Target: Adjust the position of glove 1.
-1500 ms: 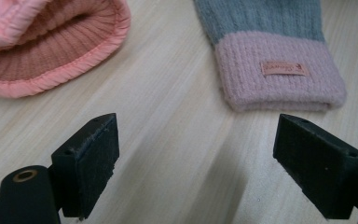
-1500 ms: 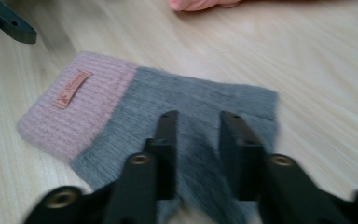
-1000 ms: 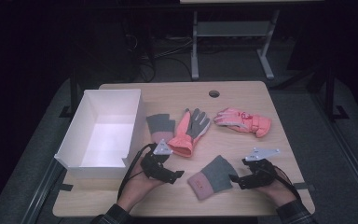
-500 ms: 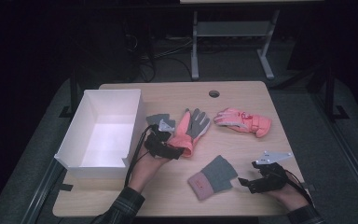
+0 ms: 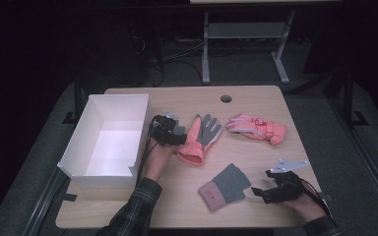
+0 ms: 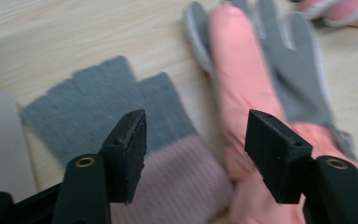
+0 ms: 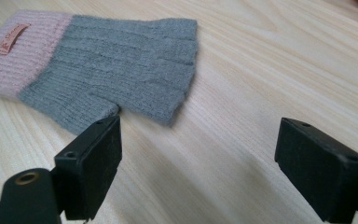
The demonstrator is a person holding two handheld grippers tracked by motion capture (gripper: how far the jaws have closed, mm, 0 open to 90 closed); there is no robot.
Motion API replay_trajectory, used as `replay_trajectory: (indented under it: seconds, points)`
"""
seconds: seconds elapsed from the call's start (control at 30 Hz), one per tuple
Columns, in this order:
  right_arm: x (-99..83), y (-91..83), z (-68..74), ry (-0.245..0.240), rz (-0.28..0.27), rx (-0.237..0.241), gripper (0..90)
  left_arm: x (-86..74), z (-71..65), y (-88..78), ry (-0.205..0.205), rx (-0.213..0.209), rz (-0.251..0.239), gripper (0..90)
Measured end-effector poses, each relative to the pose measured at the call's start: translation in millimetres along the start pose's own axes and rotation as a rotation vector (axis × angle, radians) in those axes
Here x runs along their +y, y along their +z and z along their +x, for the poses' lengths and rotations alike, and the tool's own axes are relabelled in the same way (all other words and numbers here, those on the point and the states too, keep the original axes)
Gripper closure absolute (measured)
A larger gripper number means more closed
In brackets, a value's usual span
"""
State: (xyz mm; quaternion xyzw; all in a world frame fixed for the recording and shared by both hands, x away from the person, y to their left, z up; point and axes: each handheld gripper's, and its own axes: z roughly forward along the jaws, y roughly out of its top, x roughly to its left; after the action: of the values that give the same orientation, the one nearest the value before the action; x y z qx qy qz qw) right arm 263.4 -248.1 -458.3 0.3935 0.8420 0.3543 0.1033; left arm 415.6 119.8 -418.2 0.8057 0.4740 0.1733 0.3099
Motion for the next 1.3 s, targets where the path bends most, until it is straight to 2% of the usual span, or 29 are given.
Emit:
replay_trajectory:
  seconds: [0.03, 0.13, 0.27, 0.4, 0.53, 0.73, 1.07, 1.3]
  points:
    - [-0.1, 0.2, 0.1, 0.0, -0.002, 0.002, 14.5, 3.0, 2.6, 5.1, -0.005, 0.028, 0.01, 41.3]
    - [-0.3, 0.3, -0.1, 0.002, -0.001, 0.002, 14.5, 4.1, 7.2, 12.8, -0.022, 0.051, 0.013, 44.8]
    - [-0.3, -0.7, -0.1, 0.004, -0.001, 0.002, 14.5, 3.6, 9.7, 20.7, -0.023, 0.077, 0.031, 50.3]
    - [-0.1, 0.4, 0.3, -0.001, -0.001, 0.006, 14.5, 1.4, 9.9, 32.4, -0.037, 0.126, 0.043, 52.7]
    - [-0.1, 0.1, 0.7, -0.001, 0.0, 0.006, 14.5, -1.3, 11.5, 39.9, -0.035, 0.131, 0.075, 53.2]
    - [-0.3, 0.1, 0.9, 0.001, -0.002, 0.009, 14.5, -5.0, 15.5, 44.5, -0.081, 0.115, 0.072, 59.3]
    - [0.0, 1.0, 2.3, -0.007, 0.0, 0.013, 14.5, -5.1, 17.0, 43.4, -0.082, 0.098, 0.068, 82.5]
    - [0.2, 0.6, 2.0, -0.001, -0.005, 0.015, 14.5, -2.0, 18.1, 39.0, -0.085, 0.093, 0.052, 85.2]
